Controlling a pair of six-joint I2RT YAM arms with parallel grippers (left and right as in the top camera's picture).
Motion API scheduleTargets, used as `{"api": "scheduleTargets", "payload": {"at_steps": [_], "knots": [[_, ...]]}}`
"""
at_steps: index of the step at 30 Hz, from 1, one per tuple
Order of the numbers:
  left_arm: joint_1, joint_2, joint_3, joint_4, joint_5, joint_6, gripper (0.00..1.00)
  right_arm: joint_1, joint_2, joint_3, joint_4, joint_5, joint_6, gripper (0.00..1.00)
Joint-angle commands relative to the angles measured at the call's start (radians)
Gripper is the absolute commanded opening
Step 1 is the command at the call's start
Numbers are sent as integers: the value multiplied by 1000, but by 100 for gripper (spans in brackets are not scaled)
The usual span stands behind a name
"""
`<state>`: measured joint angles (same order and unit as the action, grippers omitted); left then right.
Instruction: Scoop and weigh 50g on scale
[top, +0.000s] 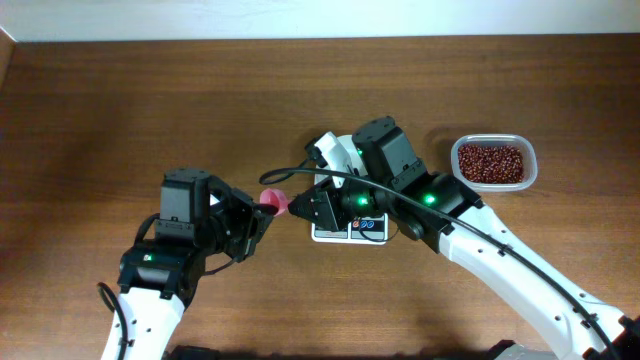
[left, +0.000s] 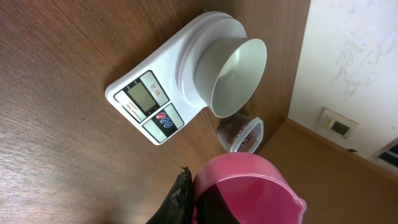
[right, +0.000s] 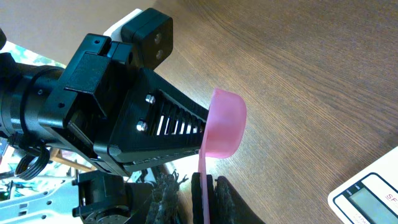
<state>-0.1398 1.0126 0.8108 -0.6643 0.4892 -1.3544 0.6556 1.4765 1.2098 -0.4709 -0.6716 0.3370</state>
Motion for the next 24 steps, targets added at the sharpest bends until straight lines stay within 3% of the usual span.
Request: {"api": "scheduleTargets", "payload": {"at_steps": [1,10,11,14,16,19,24], "knots": [[2,0,5,1,12,16,0,5,3,8,-1,-16,-3,21],[2,0,5,0,11,8,0,5,3,8,-5,-66,-3,4],[3,0,5,-4,11,8,9,5,3,8,-6,-66,-3,4],[3,0,5,-16,-37,9,98,4,3,8,-16,-24,-27,4],[3,0,5,-68,-95,19,99,3,2,8,-31,46,-72,4],[47,0,5,-71,-113,241,99,-30,-66,8,-190,211,-171,4],[98,0,5,-73,-113,317,99,-180,-311,8,-366,240,-177,4]]}}
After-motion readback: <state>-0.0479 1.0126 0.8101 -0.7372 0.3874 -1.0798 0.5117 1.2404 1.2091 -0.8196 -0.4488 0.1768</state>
